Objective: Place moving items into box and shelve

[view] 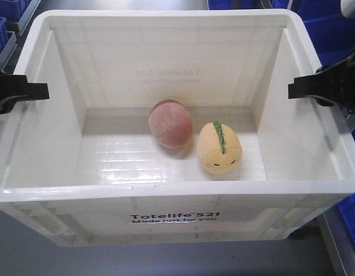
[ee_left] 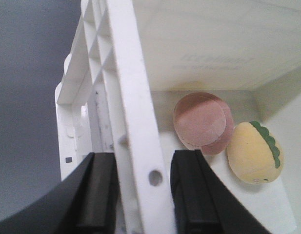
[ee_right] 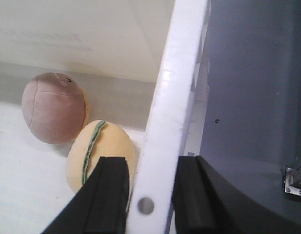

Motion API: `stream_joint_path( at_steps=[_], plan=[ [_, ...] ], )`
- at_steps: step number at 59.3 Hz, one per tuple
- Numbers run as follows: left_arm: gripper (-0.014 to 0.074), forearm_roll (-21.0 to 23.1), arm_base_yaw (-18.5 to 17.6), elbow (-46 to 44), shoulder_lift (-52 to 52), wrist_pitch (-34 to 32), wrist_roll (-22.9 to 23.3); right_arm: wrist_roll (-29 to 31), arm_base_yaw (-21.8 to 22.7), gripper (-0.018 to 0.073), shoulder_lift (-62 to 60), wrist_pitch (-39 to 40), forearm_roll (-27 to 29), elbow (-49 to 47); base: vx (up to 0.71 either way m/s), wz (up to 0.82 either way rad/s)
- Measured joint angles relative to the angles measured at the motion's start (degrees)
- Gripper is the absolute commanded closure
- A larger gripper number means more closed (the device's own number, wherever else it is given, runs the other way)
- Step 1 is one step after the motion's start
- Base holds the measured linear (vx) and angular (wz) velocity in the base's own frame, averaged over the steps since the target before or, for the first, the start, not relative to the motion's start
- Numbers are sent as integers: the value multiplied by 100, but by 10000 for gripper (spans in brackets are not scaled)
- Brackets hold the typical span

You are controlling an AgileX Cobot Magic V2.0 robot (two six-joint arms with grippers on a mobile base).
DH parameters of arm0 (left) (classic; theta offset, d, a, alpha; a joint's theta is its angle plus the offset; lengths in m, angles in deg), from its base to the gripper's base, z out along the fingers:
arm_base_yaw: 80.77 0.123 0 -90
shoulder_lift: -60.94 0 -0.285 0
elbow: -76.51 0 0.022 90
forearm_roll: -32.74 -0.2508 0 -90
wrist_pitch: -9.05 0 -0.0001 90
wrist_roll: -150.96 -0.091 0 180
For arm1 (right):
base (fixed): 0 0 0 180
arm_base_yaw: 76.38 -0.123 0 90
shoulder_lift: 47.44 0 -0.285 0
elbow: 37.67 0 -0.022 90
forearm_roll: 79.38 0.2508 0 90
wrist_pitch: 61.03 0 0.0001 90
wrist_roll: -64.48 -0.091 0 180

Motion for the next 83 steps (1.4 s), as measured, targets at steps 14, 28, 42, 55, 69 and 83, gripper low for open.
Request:
stream_joint_path(
  at_steps=[14, 28, 42, 55, 69, 83],
  plan=[
    [600, 0, 0, 0, 0, 0, 0, 0, 0, 564, 0, 0, 0, 0, 40, -3],
    [600, 0, 0, 0, 0, 0, 0, 0, 0, 564, 0, 0, 0, 0, 39, -4],
    [600, 0, 0, 0, 0, 0, 0, 0, 0, 564, 0, 0, 0, 0, 38, 3],
    [600, 0, 0, 0, 0, 0, 0, 0, 0, 564, 0, 0, 0, 0, 37, 12],
    [600, 0, 0, 0, 0, 0, 0, 0, 0, 564, 0, 0, 0, 0, 36, 15],
    [600, 0, 0, 0, 0, 0, 0, 0, 0, 564, 0, 0, 0, 0, 36, 14]
  ],
)
